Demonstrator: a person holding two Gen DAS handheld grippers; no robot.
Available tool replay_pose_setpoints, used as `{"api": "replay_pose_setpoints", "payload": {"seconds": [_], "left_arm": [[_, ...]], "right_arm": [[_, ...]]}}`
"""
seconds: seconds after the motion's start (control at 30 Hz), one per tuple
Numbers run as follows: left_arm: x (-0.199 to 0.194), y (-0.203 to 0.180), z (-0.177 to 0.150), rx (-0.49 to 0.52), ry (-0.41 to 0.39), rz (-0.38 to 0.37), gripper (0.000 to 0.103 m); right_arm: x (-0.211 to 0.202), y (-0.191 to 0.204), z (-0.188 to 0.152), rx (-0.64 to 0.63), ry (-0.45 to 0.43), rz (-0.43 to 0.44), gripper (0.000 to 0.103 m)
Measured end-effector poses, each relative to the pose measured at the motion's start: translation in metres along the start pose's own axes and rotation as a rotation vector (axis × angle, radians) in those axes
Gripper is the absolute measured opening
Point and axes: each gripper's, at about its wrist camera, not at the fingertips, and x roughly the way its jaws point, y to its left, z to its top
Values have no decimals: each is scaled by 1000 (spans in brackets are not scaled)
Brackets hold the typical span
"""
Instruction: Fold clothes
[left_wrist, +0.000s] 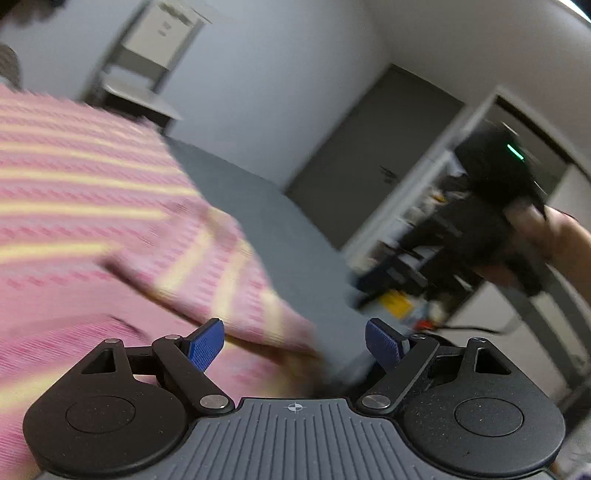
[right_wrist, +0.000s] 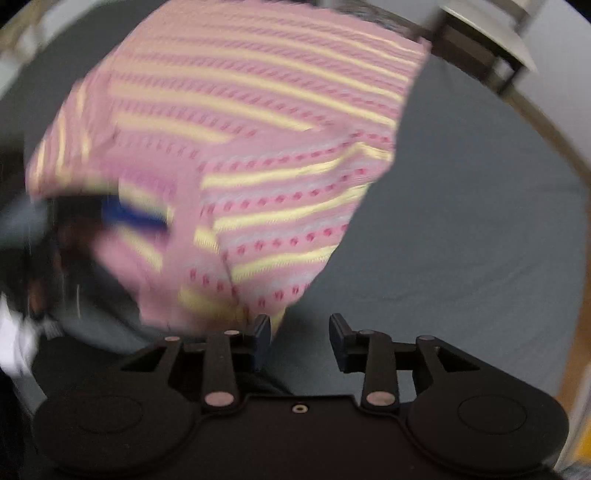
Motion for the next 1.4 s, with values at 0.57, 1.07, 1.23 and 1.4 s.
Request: {"api": "replay_pose_setpoints", "payload": {"seconds": [0.57, 1.07, 1.23, 1.4], "left_arm": [[43, 47, 9, -713, -112, 181, 84], [46, 73, 21, -841, -254, 232, 84], [54, 73, 34, -772, -191, 302, 73], [46, 82, 41, -701, -122, 346, 13]], "right_arm": [[35, 59, -28, -88, -121, 175, 39], [68, 72, -28, 130, -187, 81, 73], [69, 55, -31, 223, -166, 117, 80], [71, 73, -31, 142, -158, 50, 85]]}}
